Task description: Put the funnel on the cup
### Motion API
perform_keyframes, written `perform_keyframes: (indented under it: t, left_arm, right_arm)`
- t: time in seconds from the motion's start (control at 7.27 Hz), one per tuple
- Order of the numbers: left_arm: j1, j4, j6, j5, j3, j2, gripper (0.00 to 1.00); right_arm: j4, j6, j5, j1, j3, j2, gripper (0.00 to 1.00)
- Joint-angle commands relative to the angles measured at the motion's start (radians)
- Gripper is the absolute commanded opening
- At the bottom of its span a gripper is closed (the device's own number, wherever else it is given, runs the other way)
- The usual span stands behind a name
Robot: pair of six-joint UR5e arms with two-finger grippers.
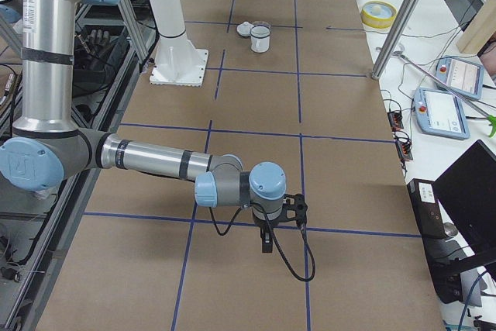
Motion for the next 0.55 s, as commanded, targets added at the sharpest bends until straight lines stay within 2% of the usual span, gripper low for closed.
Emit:
perform_keyframes:
  t: [0.0,0.14,0.41]
  left_arm:
    - [0.001,0.006,0.0,0.002,0.004,0.008,1.0]
    - [0.001,0.025,0.0,0.009,-0.004,0.019,1.0]
    - [0.003,0.141,-0.003,0.013,-0.03,0.004,1.0]
  right_arm:
    - [0.0,0.0,0.0,0.0,0.001,0.0,1.0]
    - [0.0,0.0,0.0,0.0,0.0,0.0,1.0]
    - [0.0,0.0,-0.001,0.0,0.0,0.0,1.0]
